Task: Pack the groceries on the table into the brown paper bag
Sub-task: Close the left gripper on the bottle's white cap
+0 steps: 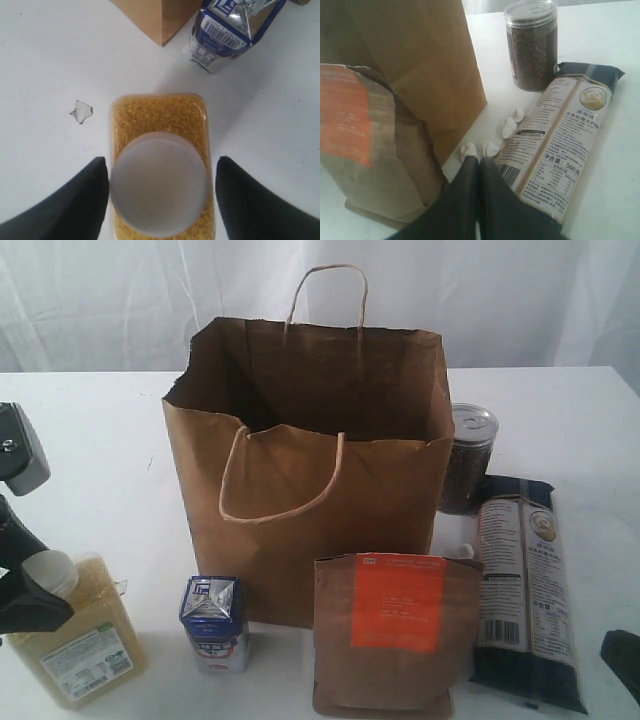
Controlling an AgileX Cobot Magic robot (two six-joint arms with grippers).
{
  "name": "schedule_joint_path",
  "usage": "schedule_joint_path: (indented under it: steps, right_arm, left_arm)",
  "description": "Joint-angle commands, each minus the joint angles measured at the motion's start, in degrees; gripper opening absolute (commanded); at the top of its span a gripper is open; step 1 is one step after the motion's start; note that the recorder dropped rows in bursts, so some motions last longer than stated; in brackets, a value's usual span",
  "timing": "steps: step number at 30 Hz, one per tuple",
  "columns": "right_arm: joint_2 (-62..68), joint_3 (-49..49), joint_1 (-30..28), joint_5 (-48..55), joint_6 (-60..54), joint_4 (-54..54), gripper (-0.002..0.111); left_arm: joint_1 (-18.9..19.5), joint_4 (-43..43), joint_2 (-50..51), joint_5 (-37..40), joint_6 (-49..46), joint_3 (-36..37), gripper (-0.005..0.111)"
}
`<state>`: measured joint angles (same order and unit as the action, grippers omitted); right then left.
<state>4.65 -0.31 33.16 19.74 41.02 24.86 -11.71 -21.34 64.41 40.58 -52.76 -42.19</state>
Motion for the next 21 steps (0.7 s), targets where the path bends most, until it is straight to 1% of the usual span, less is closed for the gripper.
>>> schedule_joint_path:
  steps: [1,8,11,12,14,15,16,18,19,21]
  right_arm:
    - [-0.2,0.3,-0.2,-0.1,-0.3,0.6,0.0]
    - [-0.2,0.3,-0.2,-0.1,-0.3,0.6,0.0]
    - [-0.2,0.3,-0.2,-0.1,-0.3,0.6,0.0]
    - [-0.2,0.3,-0.2,-0.1,-0.3,0.6,0.0]
    - [-0.2,0.3,-0.2,-0.1,-0.3,0.6,0.0]
    - [-0.2,0.3,-0.2,-0.1,-0.3,0.6,0.0]
    - [-0.2,0.3,-0.2,-0.1,-0.3,0.6,0.0]
    - [-0.2,0.3,-0.2,-0.1,-0.3,0.6,0.0]
    - [-0.2,0.3,-0.2,-0.1,-0.3,0.6,0.0]
    - [-0.2,0.3,-0.2,-0.1,-0.3,0.6,0.0]
  left_arm:
    - [-0.4,-0.9,1.3,1.4,0.3,0.4,0.065]
    - [-0.4,-0.9,3.6,1.4,0.1,0.4,0.065]
    - [-0.4,-0.8,3.7,1.3,-0.2,0.4,0.062]
    - [-0.4,-0.6,3.7,1.3,-1.0,0.4,0.058]
    - [-0.4,-0.3,3.7,1.4,-1.1,0.4,0.047]
    - [-0.4,-0.3,3.6,1.5,-1.1,0.4,0.036]
    - [-0.4,-0.3,3.6,1.6,-1.1,0.4,0.028]
    - [-0.4,-0.3,3.2,2.8,-1.1,0.0,0.007]
    - [-0.4,-0.3,2.7,3.2,-1.0,-0.4,0.0]
    - [-0.4,-0.1,1.1,4.3,-0.5,-2.1,0.0]
